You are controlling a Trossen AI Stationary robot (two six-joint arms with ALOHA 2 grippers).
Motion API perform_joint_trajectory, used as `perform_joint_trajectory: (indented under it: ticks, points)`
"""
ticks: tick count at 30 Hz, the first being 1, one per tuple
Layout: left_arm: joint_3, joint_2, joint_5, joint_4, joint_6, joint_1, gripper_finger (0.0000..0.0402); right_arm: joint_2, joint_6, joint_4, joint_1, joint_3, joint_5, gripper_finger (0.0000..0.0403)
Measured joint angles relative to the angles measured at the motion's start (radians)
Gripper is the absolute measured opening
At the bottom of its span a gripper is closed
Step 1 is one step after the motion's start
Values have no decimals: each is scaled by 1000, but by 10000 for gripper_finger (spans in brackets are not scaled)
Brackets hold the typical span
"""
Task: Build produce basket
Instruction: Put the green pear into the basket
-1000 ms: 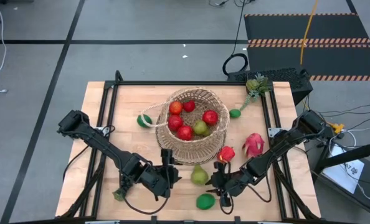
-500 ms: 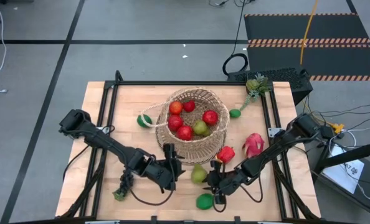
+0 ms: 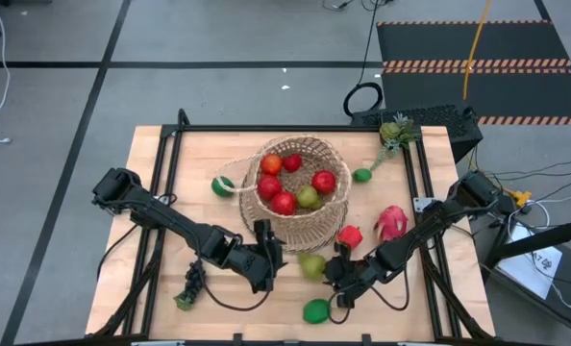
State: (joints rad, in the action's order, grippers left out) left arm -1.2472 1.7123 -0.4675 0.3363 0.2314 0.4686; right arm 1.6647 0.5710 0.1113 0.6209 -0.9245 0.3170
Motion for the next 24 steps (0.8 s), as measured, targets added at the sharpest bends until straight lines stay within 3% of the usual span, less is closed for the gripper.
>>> perform_joint_trajectory:
  ticks: [6,12,18,24]
  points:
    - [0,0,104,-23,-1,0,250,-92,57,162,1,0,0,128]
    - [0,62,168,-132,-25,7,250,-161,75,202,37,0,1,128]
    - [0,161,177,-155,-50,-3,250,-186,90,206,81,1,44,128]
    - [0,215,170,-152,19,-10,250,-186,86,207,113,1,45,128]
